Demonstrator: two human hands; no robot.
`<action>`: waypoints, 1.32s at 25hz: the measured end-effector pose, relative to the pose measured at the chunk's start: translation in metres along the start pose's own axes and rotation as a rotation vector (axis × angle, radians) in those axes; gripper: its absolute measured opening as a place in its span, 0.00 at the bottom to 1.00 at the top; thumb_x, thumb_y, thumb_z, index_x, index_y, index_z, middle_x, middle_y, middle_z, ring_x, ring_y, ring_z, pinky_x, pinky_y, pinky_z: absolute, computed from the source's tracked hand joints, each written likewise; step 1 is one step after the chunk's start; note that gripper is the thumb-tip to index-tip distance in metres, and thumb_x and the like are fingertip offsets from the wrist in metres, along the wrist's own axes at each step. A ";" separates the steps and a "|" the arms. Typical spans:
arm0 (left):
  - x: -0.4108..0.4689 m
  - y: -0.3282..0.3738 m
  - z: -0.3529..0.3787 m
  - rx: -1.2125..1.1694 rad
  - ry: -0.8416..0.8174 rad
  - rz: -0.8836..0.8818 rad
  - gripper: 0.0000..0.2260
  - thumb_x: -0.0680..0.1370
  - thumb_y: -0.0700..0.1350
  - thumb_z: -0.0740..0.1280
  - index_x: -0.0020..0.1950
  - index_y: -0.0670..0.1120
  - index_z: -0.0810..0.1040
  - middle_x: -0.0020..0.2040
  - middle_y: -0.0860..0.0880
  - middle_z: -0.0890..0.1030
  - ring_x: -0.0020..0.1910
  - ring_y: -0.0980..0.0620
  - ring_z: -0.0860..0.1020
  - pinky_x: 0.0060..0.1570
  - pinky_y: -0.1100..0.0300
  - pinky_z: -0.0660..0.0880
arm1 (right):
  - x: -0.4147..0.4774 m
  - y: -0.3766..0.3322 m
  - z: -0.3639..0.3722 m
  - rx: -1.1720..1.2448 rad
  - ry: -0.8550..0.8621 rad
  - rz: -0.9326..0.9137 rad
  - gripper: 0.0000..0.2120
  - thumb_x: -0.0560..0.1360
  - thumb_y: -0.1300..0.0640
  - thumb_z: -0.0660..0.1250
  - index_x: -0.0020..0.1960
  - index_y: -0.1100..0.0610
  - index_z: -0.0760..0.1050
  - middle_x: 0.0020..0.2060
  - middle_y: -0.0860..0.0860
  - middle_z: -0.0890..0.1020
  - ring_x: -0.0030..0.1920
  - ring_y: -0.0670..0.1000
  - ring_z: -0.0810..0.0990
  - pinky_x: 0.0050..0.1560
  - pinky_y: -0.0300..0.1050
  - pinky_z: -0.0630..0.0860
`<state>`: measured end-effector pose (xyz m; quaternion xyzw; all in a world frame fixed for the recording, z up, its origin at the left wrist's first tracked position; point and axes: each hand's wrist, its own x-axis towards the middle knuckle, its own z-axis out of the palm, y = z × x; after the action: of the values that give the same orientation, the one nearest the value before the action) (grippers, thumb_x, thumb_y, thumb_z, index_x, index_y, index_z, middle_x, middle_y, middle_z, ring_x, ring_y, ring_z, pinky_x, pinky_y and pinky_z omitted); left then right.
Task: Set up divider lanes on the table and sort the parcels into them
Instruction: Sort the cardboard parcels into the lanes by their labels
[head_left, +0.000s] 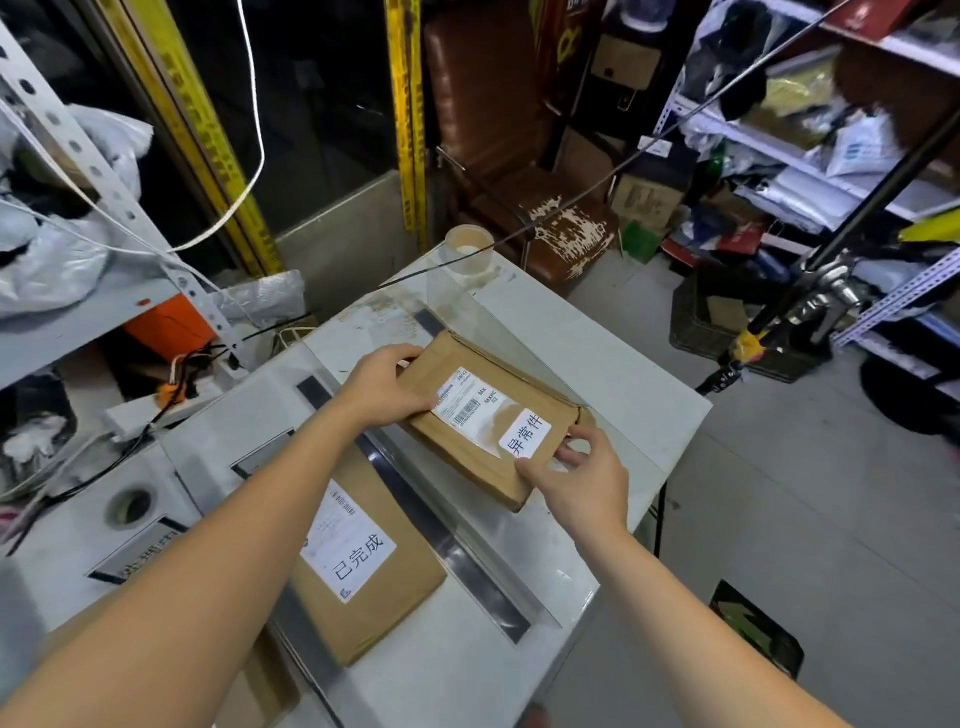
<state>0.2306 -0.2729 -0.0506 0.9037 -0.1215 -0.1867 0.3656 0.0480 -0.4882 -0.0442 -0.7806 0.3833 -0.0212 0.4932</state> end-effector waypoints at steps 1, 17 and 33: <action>0.003 -0.001 -0.001 0.014 -0.031 -0.009 0.33 0.69 0.51 0.80 0.72 0.51 0.74 0.64 0.52 0.78 0.56 0.55 0.75 0.48 0.64 0.72 | 0.000 0.003 0.003 -0.009 -0.013 0.009 0.29 0.62 0.54 0.84 0.57 0.45 0.72 0.45 0.40 0.82 0.47 0.34 0.79 0.39 0.29 0.75; 0.024 -0.002 0.034 0.113 -0.175 0.007 0.29 0.71 0.47 0.79 0.71 0.49 0.75 0.63 0.50 0.79 0.64 0.48 0.77 0.61 0.57 0.73 | 0.022 0.040 0.015 -0.094 -0.205 0.144 0.32 0.65 0.53 0.82 0.65 0.51 0.73 0.56 0.46 0.83 0.54 0.44 0.80 0.49 0.41 0.74; -0.186 0.026 -0.082 0.351 0.366 -0.214 0.29 0.77 0.55 0.70 0.76 0.46 0.71 0.73 0.45 0.74 0.71 0.44 0.73 0.66 0.51 0.73 | -0.040 -0.087 0.021 -0.596 -0.538 -0.783 0.37 0.71 0.45 0.75 0.76 0.48 0.65 0.68 0.51 0.77 0.67 0.55 0.77 0.59 0.47 0.75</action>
<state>0.0955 -0.1749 0.0683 0.9796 0.0121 -0.0340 0.1977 0.0787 -0.4282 0.0272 -0.9482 -0.0853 0.1065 0.2868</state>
